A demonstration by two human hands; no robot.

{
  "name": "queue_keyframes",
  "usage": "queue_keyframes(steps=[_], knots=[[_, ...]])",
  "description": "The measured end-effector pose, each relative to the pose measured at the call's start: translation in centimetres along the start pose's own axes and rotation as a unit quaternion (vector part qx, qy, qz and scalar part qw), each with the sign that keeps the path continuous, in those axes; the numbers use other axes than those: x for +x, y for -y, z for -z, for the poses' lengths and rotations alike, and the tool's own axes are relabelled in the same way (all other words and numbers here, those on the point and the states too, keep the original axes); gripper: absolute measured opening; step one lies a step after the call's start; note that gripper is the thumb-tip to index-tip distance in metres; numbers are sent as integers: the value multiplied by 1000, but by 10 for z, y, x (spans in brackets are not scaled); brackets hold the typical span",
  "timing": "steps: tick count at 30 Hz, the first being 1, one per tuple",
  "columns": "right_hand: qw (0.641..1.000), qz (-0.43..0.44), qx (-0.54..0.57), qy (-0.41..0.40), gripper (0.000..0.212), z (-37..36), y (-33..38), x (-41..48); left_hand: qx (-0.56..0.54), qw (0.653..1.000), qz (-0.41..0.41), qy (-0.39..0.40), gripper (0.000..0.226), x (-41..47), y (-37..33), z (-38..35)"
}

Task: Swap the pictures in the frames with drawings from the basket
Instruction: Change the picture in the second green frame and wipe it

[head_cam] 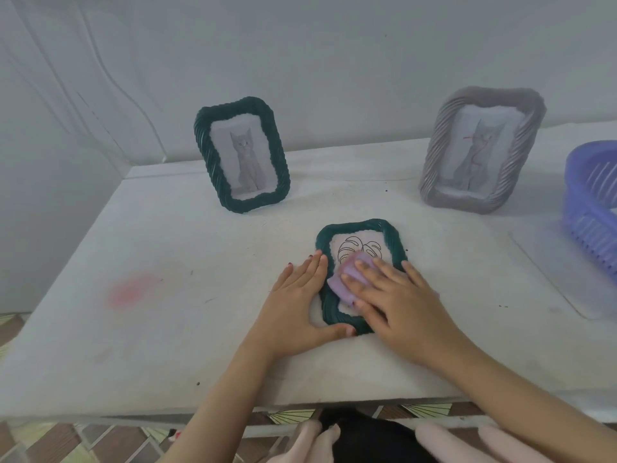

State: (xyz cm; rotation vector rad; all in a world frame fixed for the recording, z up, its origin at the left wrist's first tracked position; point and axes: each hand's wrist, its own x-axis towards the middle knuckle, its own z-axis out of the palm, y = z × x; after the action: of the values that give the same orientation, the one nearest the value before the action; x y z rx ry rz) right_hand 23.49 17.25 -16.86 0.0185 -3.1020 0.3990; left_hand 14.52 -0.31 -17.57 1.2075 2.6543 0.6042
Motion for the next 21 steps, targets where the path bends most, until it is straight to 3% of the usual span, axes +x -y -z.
queue_keyframes(steps=[7,16,21], knots=[[999,-11,-43,7,62,5,-19,60,8,1000,-4,9,113,1,1,0],[995,88,38,27,46,9,-17,-25,12,1000,0,-2,116,0,3,-2],[999,36,27,28,39,27,-40,4,13,1000,-4,10,114,-1,1,0]])
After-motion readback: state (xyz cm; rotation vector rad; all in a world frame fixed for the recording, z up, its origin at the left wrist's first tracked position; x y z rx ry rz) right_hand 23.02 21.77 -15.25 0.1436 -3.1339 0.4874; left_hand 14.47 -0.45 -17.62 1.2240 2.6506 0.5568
